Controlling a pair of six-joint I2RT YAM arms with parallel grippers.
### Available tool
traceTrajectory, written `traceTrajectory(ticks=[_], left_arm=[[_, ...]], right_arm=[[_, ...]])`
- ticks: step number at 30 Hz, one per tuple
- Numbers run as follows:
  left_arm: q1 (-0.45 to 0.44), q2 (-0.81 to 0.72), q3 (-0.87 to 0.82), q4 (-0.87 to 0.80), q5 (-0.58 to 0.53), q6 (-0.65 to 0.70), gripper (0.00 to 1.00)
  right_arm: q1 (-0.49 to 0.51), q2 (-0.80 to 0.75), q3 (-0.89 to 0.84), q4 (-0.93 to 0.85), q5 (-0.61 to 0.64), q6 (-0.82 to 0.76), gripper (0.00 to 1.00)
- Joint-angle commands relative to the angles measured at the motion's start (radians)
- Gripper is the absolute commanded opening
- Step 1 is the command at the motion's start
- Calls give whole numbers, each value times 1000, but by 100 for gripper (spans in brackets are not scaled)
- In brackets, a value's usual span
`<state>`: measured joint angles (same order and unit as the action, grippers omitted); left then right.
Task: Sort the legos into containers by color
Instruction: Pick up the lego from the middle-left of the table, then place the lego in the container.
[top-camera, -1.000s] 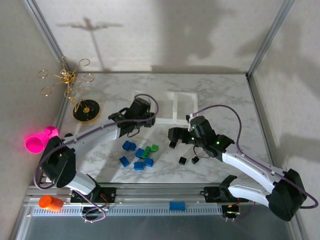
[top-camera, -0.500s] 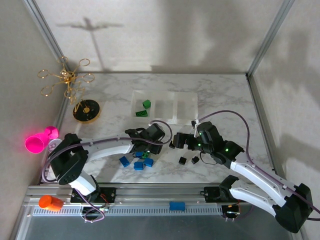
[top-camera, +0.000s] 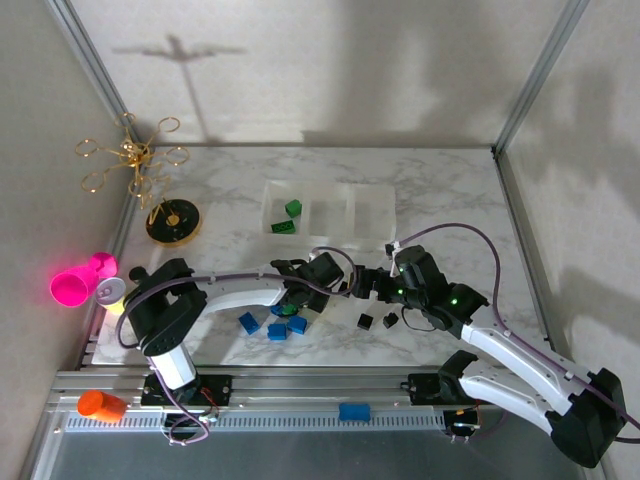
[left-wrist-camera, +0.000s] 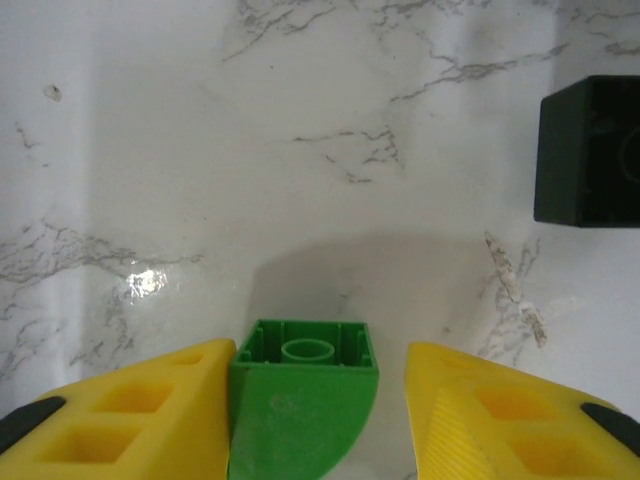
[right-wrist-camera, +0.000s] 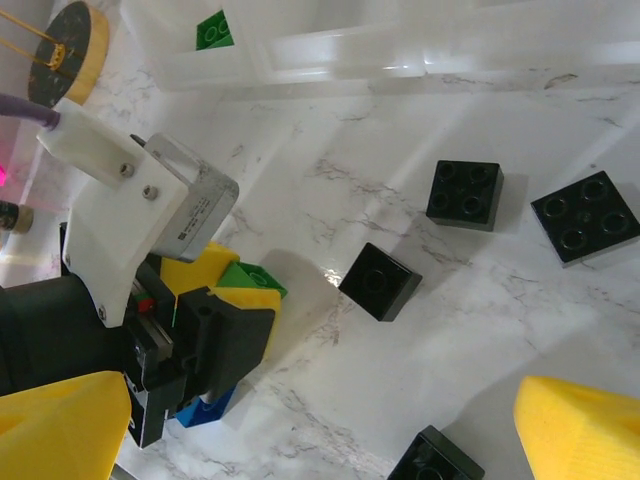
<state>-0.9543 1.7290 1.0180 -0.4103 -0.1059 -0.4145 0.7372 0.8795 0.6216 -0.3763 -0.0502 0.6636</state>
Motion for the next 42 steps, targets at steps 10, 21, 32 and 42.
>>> traceTrajectory(ticks=[10,21,32,42], left_arm=[[-5,44,17,6,-44,8,35],[20,-53,72,-14,-60,16,35],[206,-156,171,-5,-120,39,35],[394,27,330,77,-153,39,35]], right_arm=[[-8,0,-5,0,3,-5,99],[-13,2,35,-9,16,-21,99],[-15,69,84,65,19,-30,99],[-13,167,93,177,3,-13,99]])
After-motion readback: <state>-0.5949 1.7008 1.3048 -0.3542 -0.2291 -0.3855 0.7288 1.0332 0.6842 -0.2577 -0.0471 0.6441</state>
